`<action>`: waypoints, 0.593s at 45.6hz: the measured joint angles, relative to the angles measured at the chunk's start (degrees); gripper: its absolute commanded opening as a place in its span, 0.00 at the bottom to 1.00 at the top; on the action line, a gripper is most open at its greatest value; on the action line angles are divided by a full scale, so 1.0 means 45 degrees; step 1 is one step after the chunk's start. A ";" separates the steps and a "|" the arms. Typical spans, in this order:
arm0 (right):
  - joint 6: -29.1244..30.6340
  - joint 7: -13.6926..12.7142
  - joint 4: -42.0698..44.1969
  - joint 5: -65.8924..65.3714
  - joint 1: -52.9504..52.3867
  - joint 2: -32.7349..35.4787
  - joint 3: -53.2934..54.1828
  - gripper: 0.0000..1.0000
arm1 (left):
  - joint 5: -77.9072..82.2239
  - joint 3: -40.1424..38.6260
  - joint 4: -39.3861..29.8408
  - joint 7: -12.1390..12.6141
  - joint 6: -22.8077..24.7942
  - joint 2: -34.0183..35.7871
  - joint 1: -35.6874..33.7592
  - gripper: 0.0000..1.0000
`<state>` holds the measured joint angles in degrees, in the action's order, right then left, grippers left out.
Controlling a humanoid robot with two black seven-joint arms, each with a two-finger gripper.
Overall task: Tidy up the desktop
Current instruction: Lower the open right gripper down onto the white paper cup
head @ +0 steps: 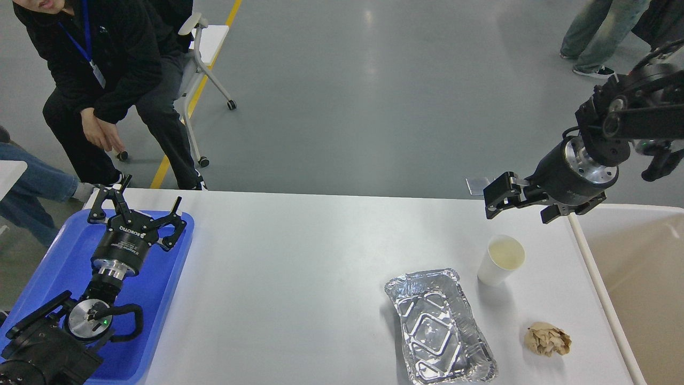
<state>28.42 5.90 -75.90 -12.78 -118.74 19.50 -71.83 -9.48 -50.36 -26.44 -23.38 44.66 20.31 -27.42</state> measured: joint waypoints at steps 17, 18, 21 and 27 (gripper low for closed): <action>-0.1245 -0.0027 0.1699 -0.0516 0.2881 -0.0682 0.0569 1.00 | 0.0003 0.0000 -0.0005 0.0000 0.0000 -0.0002 -0.0001 0.99; -0.1400 -0.0027 0.1792 -0.0528 0.3044 -0.0697 0.0587 1.00 | 0.0003 0.0000 -0.0005 0.0000 0.0000 -0.0001 -0.0001 0.99; -0.1785 -0.0026 0.2093 -0.0550 0.3514 -0.0735 0.0632 1.00 | 0.0002 0.0000 -0.0004 0.0000 0.0000 -0.0001 -0.0001 0.99; -0.2334 -0.0024 0.2617 -0.0583 0.4262 -0.0803 0.0682 1.00 | 0.0000 0.0000 -0.0004 -0.0001 0.0000 -0.0001 0.0000 0.99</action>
<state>17.92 5.79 -64.12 -15.40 -99.56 15.89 -68.76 -9.48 -50.36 -26.46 -23.38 44.65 20.30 -27.42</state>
